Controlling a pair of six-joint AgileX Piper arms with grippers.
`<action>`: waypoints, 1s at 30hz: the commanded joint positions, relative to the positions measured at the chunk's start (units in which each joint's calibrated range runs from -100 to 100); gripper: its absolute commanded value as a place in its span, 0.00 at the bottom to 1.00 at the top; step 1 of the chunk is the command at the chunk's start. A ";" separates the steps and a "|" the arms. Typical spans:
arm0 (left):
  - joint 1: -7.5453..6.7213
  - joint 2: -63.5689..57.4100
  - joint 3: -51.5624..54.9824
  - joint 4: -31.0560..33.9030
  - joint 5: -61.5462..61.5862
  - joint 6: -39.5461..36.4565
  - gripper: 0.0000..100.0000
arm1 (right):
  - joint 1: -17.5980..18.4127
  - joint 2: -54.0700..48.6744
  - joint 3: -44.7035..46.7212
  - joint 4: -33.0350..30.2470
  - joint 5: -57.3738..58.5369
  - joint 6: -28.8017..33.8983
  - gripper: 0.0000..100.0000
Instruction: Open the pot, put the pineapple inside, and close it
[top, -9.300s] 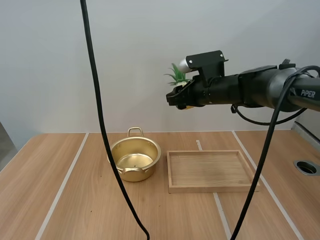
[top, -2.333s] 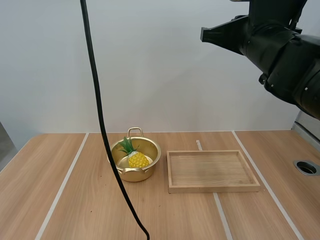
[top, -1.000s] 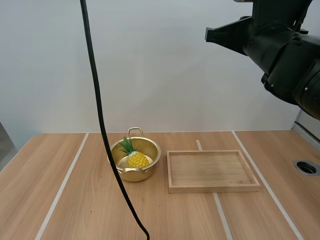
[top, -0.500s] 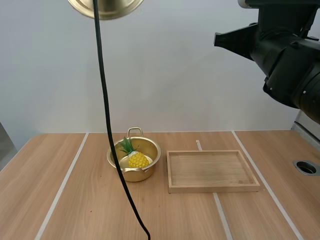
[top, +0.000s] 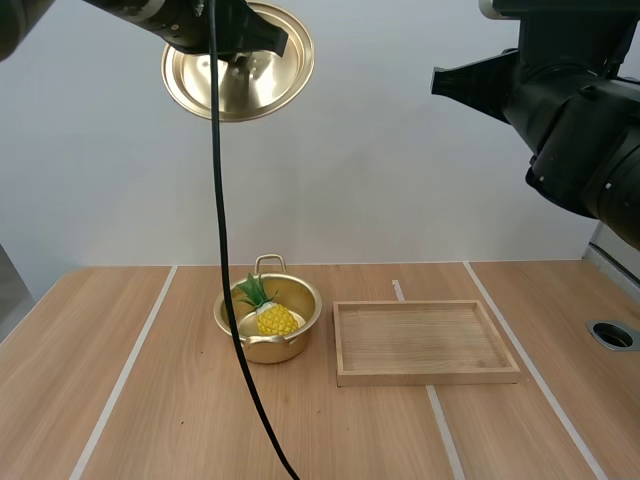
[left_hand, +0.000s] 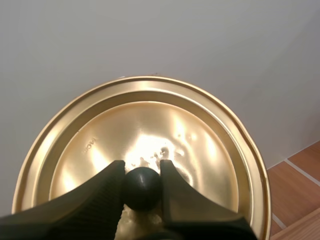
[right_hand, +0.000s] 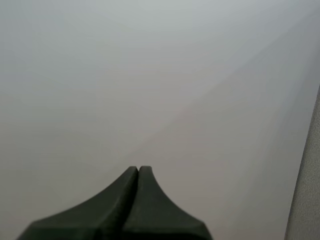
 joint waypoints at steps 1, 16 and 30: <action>-0.05 0.51 1.20 -0.17 -0.64 -0.51 0.00 | -0.19 -0.57 0.40 0.30 -0.44 -0.02 0.00; -0.05 2.21 18.66 -0.17 -9.44 1.95 0.00 | -0.19 -0.57 0.40 0.30 -0.44 -0.02 0.00; -0.05 5.68 30.21 -3.20 -16.46 5.80 0.00 | -0.19 -0.57 0.40 0.30 -0.44 -0.02 0.00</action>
